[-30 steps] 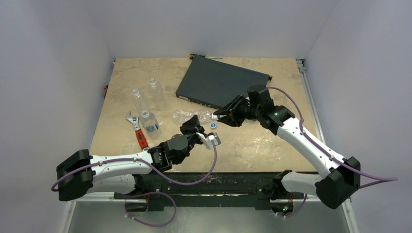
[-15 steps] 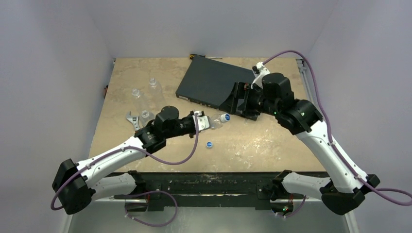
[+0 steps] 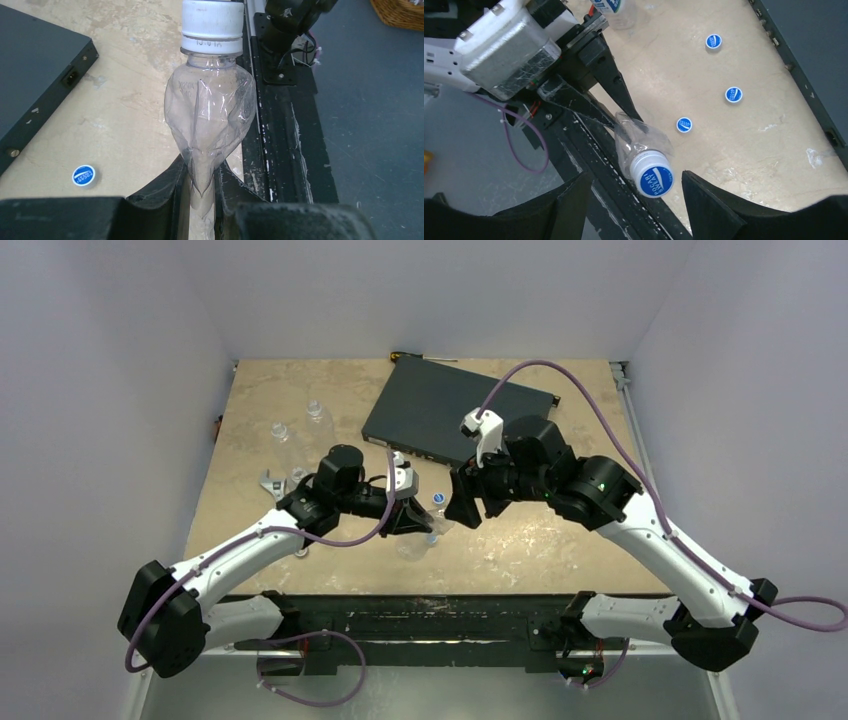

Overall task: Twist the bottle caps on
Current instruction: Screw the bottle cap onto the plastic bottle.

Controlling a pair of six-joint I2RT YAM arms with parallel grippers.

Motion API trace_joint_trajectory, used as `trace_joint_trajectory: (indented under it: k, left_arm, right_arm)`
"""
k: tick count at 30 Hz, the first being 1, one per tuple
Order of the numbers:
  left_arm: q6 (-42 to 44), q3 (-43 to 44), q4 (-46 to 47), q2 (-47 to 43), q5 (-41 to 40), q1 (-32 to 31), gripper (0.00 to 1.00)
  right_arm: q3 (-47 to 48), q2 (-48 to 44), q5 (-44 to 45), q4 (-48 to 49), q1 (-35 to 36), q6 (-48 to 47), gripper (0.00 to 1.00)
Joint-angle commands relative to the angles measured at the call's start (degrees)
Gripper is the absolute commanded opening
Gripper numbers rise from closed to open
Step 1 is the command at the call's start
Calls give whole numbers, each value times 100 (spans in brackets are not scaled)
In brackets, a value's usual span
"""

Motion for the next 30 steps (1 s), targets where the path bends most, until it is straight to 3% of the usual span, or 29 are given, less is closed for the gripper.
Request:
trace_joint_trajectory:
  k: [1, 14, 18, 21, 30]
  left_arm:
    - [-279, 125, 255, -92, 556, 72, 0]
    - [-467, -63, 534, -309, 625, 137, 0]
    - [-456, -101, 540, -280, 622, 135, 0]
    - [-449, -118, 533, -289, 583, 141, 0]
    - [-476, -102, 580, -330, 482, 141, 0]
  right_arm:
    - [-35, 42, 157, -66, 88, -423, 68]
    - [-28, 14, -158, 11, 88, -324, 49]
    - [25, -21, -158, 89, 88, -210, 57]
    - [72, -41, -150, 144, 88, -149, 56]
    - [-59, 3, -375, 214, 88, -154, 34]
